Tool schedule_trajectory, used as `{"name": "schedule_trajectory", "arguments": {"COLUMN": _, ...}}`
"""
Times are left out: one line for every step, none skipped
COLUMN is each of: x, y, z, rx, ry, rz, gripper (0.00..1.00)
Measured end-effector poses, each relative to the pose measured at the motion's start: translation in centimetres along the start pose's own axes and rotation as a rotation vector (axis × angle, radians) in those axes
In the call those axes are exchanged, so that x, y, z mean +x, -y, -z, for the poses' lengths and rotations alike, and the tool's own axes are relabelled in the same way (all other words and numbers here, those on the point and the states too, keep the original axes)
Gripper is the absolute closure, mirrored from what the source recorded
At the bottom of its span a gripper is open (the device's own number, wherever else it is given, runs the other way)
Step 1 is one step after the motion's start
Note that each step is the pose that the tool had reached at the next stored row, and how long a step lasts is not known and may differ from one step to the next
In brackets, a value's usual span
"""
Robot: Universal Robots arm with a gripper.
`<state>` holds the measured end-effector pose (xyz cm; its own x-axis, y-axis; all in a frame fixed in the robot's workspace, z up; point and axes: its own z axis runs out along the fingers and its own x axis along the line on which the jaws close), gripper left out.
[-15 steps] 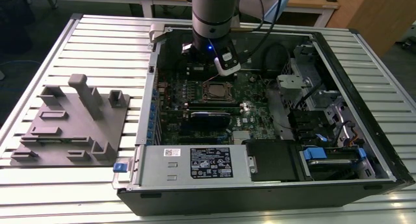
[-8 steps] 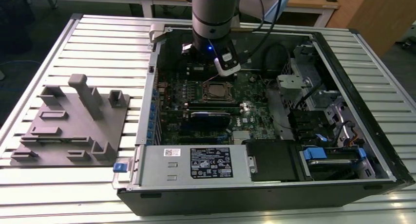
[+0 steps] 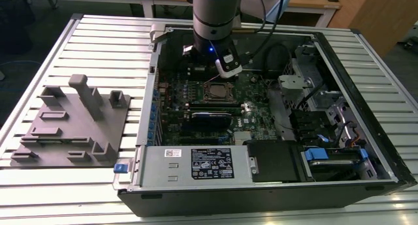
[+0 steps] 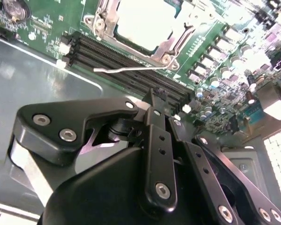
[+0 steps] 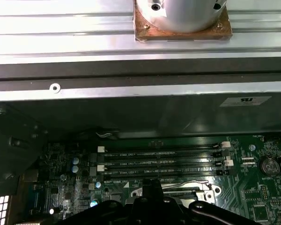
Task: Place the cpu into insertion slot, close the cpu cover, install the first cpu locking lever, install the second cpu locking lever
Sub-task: 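Install the first cpu locking lever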
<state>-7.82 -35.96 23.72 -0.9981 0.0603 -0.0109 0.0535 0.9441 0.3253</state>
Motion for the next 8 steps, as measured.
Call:
{"name": "schedule_trajectory", "arguments": {"x": 0.0, "y": 0.0, "z": 0.0, "rx": 0.0094, "ry": 0.0005, "rz": 0.0, "gripper": 0.89}}
{"name": "schedule_trajectory", "arguments": {"x": 0.0, "y": 0.0, "z": 0.0, "rx": 0.0272, "ry": 0.0015, "rz": 0.001, "gripper": 0.89}}
{"name": "schedule_trajectory", "arguments": {"x": 0.0, "y": 0.0, "z": 0.0, "rx": 0.0445, "ry": 0.0026, "rz": 0.001, "gripper": 0.89}}
{"name": "schedule_trajectory", "arguments": {"x": 0.0, "y": -0.01, "z": -0.01, "rx": 0.0506, "ry": 0.0028, "rz": 0.002, "gripper": 0.89}}
{"name": "schedule_trajectory", "arguments": {"x": 0.0, "y": -0.01, "z": -0.01, "rx": 0.0509, "ry": 0.0027, "rz": 0.002, "gripper": 0.89}}
{"name": "schedule_trajectory", "arguments": {"x": 0.0, "y": -0.01, "z": -0.01, "rx": 0.0512, "ry": 0.0028, "rz": 0.002, "gripper": 0.89}}
{"name": "schedule_trajectory", "arguments": {"x": 0.0, "y": -0.01, "z": -0.01, "rx": 0.0515, "ry": 0.0028, "rz": 0.002, "gripper": 0.89}}
{"name": "schedule_trajectory", "arguments": {"x": 0.0, "y": -0.01, "z": -0.01, "rx": 0.0515, "ry": 0.0028, "rz": 0.002, "gripper": 0.89}}
